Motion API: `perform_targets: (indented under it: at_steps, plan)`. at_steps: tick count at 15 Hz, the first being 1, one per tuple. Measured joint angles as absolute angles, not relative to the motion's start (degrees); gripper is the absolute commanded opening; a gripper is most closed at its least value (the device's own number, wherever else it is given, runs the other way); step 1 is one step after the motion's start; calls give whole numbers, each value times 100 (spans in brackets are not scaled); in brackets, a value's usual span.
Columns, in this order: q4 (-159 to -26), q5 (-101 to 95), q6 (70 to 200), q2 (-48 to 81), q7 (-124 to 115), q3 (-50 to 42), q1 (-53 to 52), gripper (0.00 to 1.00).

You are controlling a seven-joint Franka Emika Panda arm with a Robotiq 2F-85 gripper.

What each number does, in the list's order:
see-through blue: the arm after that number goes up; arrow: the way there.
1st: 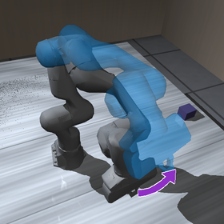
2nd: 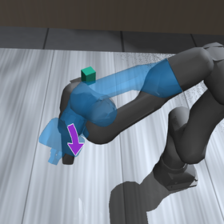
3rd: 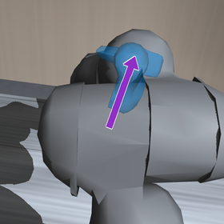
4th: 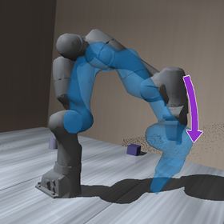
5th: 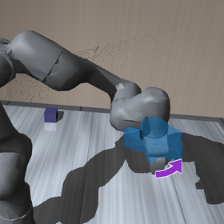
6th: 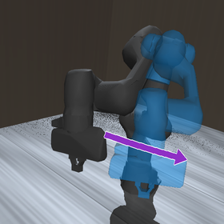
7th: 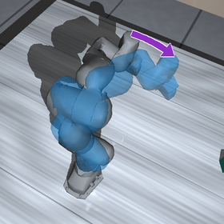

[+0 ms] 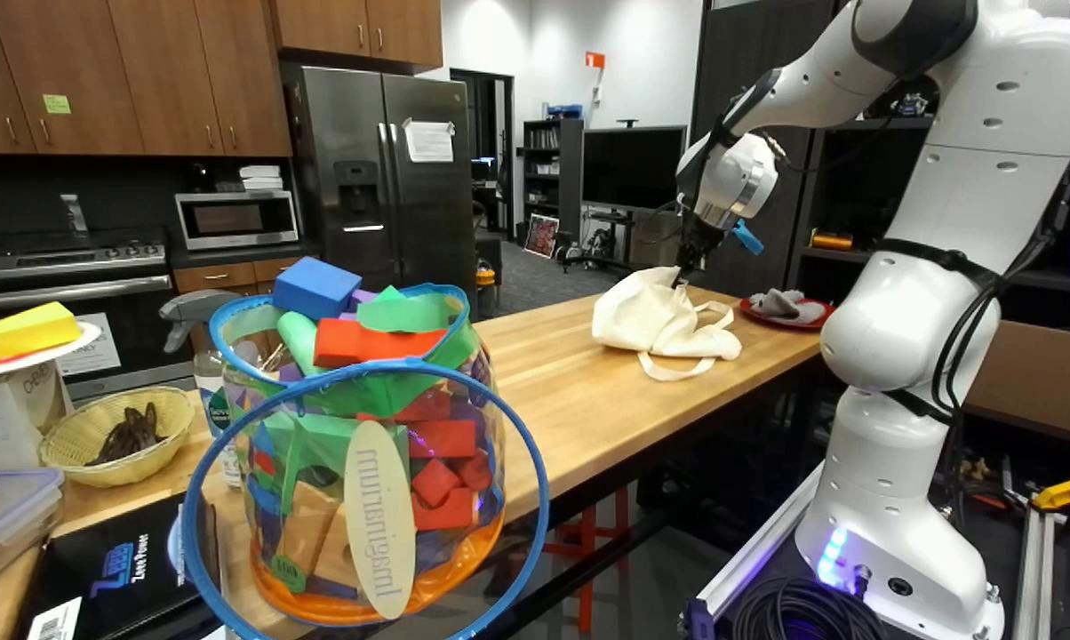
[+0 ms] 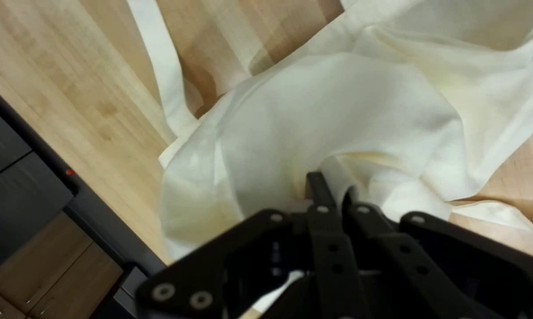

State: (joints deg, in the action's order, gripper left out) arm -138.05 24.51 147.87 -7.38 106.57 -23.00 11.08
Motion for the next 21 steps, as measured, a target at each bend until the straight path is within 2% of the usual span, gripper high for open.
perform_targets:
  at_steps: [6,10,16,21]
  plan:
    - [-15137,2326,15553,-1209,10143,-1748,968,1]
    - [-15803,2171,15942,-1681,9303,-1106,332,1]
    - [-15763,1811,15991,-1820,8127,-297,-1035,1]
    - [-15739,1791,16000,-1688,8043,-186,-1792,1]
